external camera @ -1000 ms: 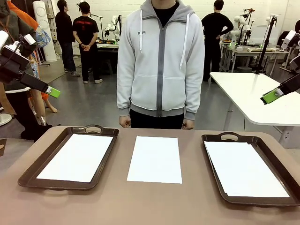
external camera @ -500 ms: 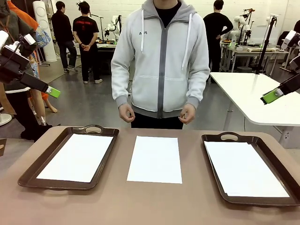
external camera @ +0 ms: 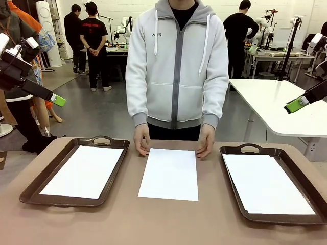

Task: Sort the A4 documents.
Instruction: Receive the A4 Paper.

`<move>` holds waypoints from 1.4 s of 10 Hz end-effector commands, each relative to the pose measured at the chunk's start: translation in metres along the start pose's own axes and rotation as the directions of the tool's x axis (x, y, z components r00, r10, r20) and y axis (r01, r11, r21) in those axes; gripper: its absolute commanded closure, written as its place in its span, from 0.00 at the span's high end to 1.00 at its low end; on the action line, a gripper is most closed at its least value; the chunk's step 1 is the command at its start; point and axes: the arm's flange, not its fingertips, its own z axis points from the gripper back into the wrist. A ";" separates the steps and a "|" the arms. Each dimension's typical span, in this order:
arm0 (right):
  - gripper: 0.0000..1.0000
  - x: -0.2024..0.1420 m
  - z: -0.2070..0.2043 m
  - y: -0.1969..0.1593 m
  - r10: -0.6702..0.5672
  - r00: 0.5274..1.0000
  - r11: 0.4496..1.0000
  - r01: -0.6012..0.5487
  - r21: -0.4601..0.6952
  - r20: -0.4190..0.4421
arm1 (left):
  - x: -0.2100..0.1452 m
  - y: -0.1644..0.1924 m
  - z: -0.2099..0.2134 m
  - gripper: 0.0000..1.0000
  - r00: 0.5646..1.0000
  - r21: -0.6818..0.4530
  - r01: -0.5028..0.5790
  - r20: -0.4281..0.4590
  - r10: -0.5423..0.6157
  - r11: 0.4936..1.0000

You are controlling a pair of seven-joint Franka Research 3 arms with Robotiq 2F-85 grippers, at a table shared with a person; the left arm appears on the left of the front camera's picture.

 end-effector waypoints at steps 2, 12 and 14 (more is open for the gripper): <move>1.00 0.002 0.000 0.001 0.008 1.000 1.000 -0.008 0.002 0.007 | 0.000 0.000 -0.001 1.00 1.000 0.008 0.000 0.002 0.000 1.000; 1.00 0.002 0.000 0.001 0.008 1.000 1.000 -0.008 0.002 0.007 | 0.000 0.000 -0.001 1.00 1.000 0.008 0.000 0.002 0.000 1.000; 1.00 0.002 0.000 0.001 0.008 1.000 1.000 -0.008 0.002 0.007 | 0.000 0.000 -0.001 1.00 1.000 0.008 0.000 0.002 0.000 1.000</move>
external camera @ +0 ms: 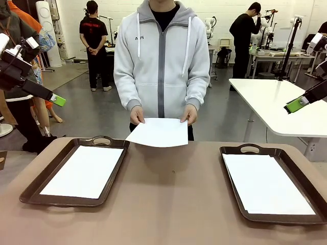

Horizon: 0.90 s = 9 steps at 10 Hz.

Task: Sort the A4 documents.
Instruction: Receive the A4 Paper.

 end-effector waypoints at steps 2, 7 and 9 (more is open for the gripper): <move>1.00 0.002 0.000 0.001 0.008 1.000 1.000 -0.008 0.002 0.007 | 0.000 0.000 -0.001 1.00 1.000 0.008 0.000 0.002 0.000 1.000; 1.00 0.002 0.000 0.001 0.008 1.000 1.000 -0.008 0.002 0.007 | 0.000 0.000 -0.001 1.00 1.000 0.008 0.000 0.002 0.000 1.000; 1.00 0.002 0.000 0.001 0.008 1.000 1.000 -0.008 0.002 0.007 | 0.000 0.000 -0.001 1.00 1.000 0.008 0.000 0.002 0.000 1.000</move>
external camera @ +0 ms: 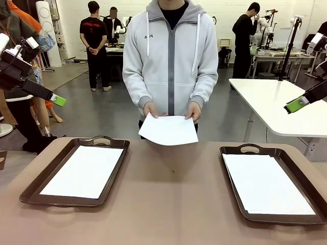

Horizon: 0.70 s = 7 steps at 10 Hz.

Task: Sort the A4 documents.
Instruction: Receive the A4 Paper.

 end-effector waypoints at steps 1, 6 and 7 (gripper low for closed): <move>1.00 0.002 0.000 0.001 0.008 1.000 1.000 -0.008 0.002 0.007 | 0.000 0.000 -0.001 1.00 1.000 0.008 0.000 0.002 0.000 1.000; 1.00 0.002 0.000 0.001 0.008 1.000 1.000 -0.008 0.002 0.007 | 0.000 0.000 -0.001 1.00 1.000 0.008 0.000 0.002 0.000 1.000; 1.00 0.002 0.000 0.001 0.008 1.000 1.000 -0.008 0.002 0.007 | 0.000 0.000 -0.001 1.00 1.000 0.008 0.000 0.002 0.000 1.000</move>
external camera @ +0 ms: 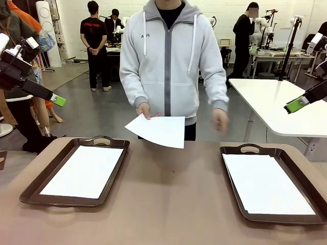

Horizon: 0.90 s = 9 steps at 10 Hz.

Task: Sort the A4 documents.
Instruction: Receive the A4 Paper.

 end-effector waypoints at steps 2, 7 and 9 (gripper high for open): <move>1.00 0.002 0.000 0.001 0.008 1.000 1.000 -0.008 0.002 0.007 | 0.000 0.000 -0.001 1.00 1.000 0.008 0.000 0.002 0.000 1.000; 1.00 0.002 0.000 0.001 0.008 1.000 1.000 -0.008 0.002 0.007 | 0.000 0.000 -0.001 1.00 1.000 0.008 0.000 0.002 0.000 1.000; 1.00 0.002 0.000 0.001 0.008 1.000 1.000 -0.008 0.002 0.007 | 0.000 0.000 -0.001 1.00 1.000 0.008 0.000 0.002 0.000 1.000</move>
